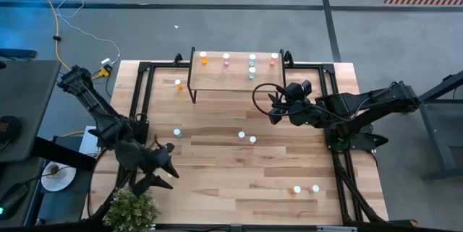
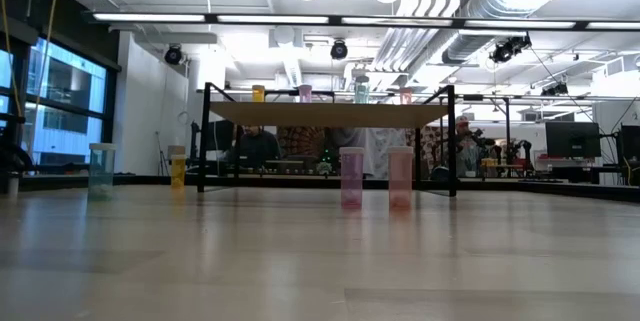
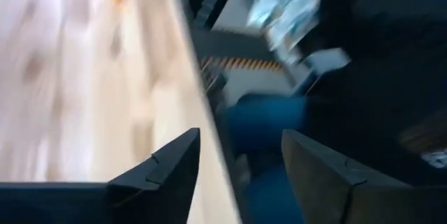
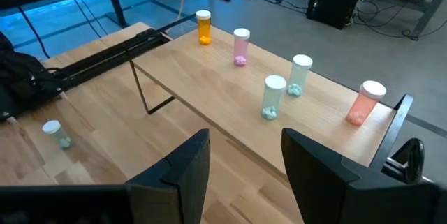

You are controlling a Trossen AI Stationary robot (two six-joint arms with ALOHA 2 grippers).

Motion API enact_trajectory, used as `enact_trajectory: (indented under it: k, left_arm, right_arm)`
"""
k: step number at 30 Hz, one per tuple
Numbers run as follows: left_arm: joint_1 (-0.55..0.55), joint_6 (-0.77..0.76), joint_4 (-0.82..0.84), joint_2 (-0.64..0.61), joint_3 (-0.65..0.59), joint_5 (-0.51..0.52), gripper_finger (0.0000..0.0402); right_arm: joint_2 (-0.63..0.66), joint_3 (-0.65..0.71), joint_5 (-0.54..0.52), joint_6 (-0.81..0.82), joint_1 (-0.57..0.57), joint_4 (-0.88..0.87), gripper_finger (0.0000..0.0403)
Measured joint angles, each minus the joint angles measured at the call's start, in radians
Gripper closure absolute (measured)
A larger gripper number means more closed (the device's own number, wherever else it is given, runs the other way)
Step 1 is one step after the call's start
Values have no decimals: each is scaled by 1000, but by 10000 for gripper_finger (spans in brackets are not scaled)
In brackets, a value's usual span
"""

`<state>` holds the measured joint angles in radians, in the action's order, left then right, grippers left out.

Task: Pick and place medicine bottles onto shelf by color
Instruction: Put the bottom purple pill bottle on the shelf aligned with the other purple pill bottle

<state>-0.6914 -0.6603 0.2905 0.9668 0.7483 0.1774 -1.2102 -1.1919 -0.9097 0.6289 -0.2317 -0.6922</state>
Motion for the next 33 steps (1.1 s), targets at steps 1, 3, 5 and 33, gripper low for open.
enact_trajectory:
  k: [1,3,5,33]
  left_arm:
    - [0,-31,48,0,0,-4,201]
    - [-4,-82,153,0,0,-3,199]
    - [-16,-139,247,12,0,33,200]
    - [-16,-177,424,233,-1,-13,192]
  right_arm:
    - [0,0,0,0,0,-1,233]
    - [0,0,0,0,0,-8,233]
    - [0,0,0,0,0,-8,233]
    - [-1,54,-2,4,0,19,233]
